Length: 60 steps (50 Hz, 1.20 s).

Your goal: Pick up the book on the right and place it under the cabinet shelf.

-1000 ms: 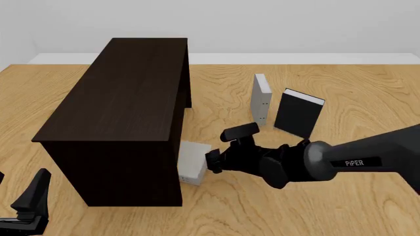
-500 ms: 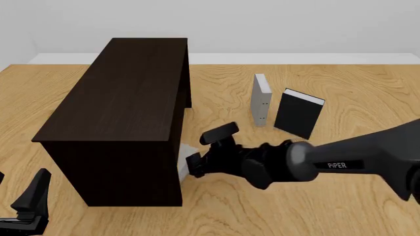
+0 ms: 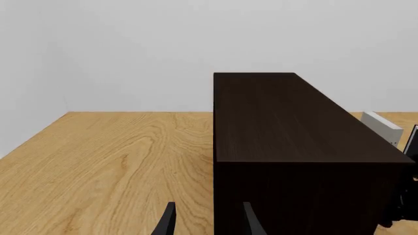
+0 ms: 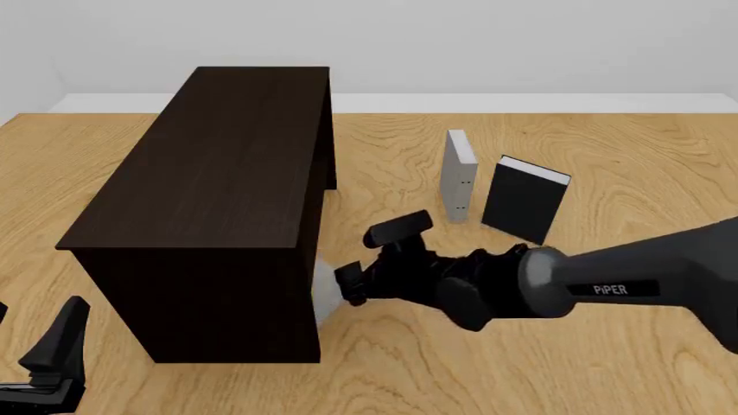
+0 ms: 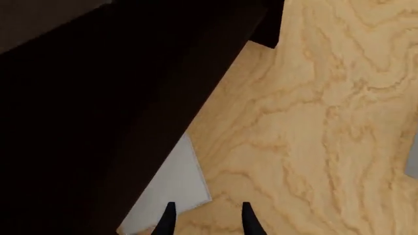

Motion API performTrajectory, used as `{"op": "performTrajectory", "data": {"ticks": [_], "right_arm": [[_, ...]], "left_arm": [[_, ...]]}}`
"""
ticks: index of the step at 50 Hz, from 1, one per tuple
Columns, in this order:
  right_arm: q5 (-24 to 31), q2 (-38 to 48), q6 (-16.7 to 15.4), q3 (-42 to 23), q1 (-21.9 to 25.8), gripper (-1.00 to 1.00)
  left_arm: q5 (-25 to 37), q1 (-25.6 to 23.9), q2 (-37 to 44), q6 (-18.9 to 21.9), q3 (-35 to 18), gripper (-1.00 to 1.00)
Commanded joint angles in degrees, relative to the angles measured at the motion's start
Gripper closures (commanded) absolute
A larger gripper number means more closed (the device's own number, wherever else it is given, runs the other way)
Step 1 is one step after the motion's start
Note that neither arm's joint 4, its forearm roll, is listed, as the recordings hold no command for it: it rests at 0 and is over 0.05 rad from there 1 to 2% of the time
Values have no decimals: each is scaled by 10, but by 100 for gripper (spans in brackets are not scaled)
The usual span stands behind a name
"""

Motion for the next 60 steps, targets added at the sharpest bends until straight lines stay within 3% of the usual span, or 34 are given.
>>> {"op": "performTrajectory", "data": {"ticks": [1,26,42,60], "right_arm": [[-6,-56,-1,42,-26,-100],[57,-264,-39,104,-62,-100],[108,-384,-55,119,-80,-100],[145,-491,-96,132,-111,-100]], "left_arm": [[0,0,0,0,0,-100],[0,0,0,0,0,-100],[0,0,0,0,0,-100],[0,0,0,0,0,-100]]}}
